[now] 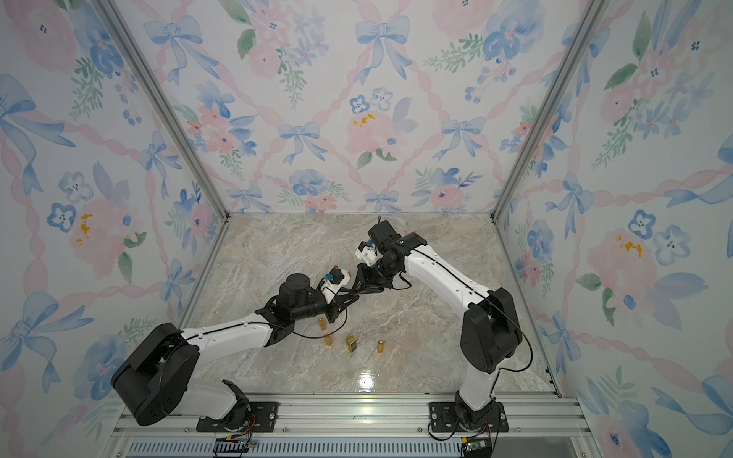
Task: Open the lipstick cap
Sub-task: Open the cover of the lipstick.
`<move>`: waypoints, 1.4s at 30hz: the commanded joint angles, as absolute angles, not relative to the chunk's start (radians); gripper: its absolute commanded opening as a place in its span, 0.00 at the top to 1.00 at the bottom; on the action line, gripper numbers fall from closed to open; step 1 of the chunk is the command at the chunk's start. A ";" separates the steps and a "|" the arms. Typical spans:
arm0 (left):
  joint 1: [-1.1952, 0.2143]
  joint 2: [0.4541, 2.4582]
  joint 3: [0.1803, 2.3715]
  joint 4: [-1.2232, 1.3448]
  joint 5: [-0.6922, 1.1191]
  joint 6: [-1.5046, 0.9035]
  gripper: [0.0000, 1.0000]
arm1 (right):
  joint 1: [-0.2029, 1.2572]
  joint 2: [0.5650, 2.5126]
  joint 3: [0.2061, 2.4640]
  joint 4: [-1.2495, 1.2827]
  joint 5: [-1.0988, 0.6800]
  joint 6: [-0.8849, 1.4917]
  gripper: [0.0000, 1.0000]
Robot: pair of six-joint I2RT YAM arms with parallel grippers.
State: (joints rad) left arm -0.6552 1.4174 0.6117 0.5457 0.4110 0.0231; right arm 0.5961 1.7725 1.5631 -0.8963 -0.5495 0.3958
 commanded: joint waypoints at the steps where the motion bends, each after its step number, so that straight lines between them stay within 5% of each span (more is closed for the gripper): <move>1: -0.662 1.407 0.617 0.563 0.387 0.005 1.00 | 0.595 1.728 1.554 -0.882 -0.553 0.404 0.69; 9: -0.662 1.386 0.589 0.563 0.371 0.003 1.00 | 0.584 1.677 1.539 -0.859 -0.477 0.418 0.55; 42: -0.662 1.382 0.592 0.558 0.374 0.000 1.00 | 0.554 1.669 1.489 -0.802 -0.460 0.425 0.79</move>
State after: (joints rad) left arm -0.6559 1.4014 0.6022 0.5449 0.3748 0.0151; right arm 0.5755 1.6920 1.5097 -0.8055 -0.4919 0.4244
